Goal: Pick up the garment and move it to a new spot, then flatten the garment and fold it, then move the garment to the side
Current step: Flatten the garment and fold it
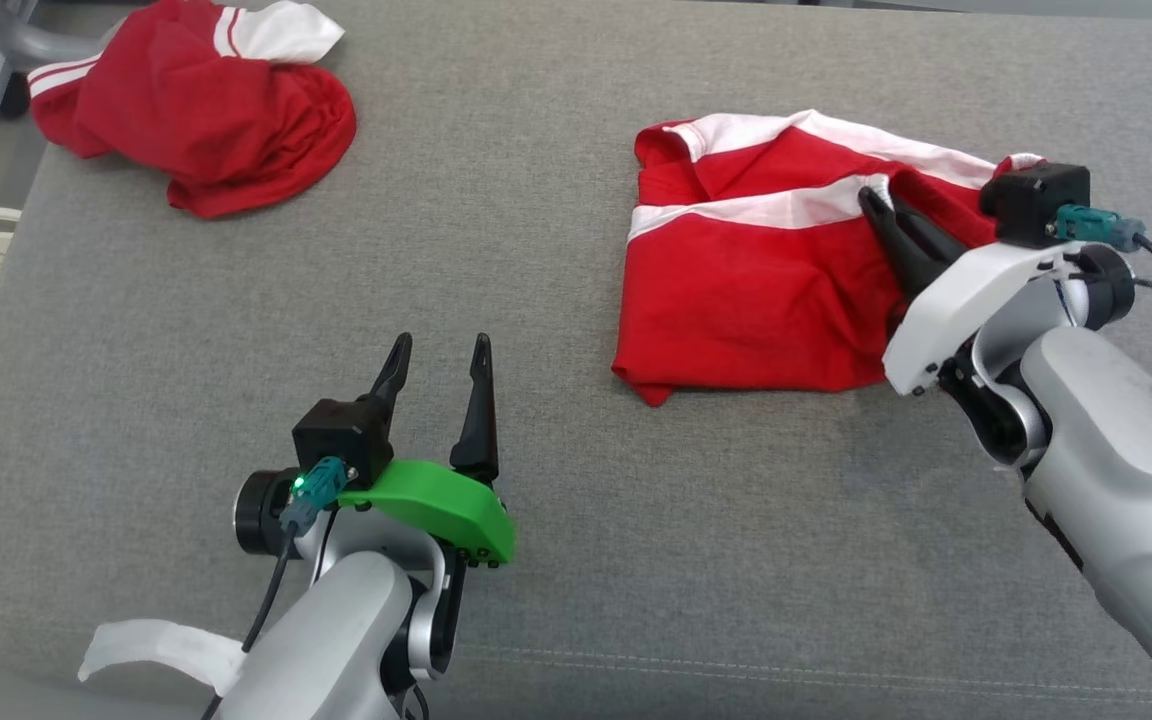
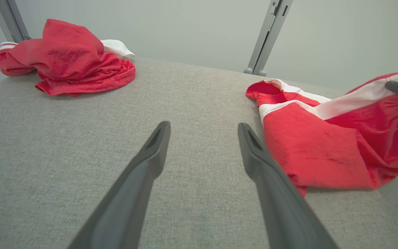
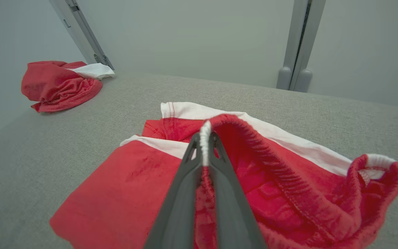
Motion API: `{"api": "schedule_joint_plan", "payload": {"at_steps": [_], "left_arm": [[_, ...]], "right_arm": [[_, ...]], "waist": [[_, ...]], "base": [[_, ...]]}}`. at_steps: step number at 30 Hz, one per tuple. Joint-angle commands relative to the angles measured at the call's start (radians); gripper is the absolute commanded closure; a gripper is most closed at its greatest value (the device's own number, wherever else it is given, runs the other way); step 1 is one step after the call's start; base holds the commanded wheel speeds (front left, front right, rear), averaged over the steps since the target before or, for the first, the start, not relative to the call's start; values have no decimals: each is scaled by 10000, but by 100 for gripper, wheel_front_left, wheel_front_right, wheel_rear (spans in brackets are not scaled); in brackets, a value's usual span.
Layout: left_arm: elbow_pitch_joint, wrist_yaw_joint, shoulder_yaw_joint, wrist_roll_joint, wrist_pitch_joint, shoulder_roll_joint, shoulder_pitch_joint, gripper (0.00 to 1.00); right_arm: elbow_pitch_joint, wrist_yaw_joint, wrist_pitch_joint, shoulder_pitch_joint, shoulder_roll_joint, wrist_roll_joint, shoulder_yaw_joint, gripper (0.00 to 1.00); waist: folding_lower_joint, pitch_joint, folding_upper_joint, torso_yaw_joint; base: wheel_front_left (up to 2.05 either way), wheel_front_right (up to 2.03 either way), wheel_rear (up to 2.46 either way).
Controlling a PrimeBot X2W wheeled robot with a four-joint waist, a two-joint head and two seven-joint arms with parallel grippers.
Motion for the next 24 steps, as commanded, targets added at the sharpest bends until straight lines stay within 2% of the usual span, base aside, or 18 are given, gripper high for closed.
{"api": "schedule_joint_plan", "payload": {"at_steps": [1,6,14,21,24], "left_arm": [[-25,80,36,-33,-9,95,156,0],[-151,160,118,-103,22,262,375,0],[-419,338,212,-165,106,528,628,0],[-679,472,209,-153,247,708,676,0],[-750,507,177,-134,301,756,663,0]], "right_arm": [[-182,-3,-95,299,-94,140,79,100],[-1417,-3,-398,1425,-545,850,107,100],[-3016,-3,-268,3833,-1357,1865,-746,100],[-3144,-3,232,4980,-2055,1836,-1495,100],[-2806,-3,336,5135,-1992,1963,-1775,100]], "waist": [[0,-294,0,-423],[0,-543,0,-1044],[0,-799,0,-1909],[0,-786,0,-2267],[0,-715,0,-2294]], "base": [[0,0,0],[0,0,0],[0,0,0],[0,0,0],[0,0,0]]}}
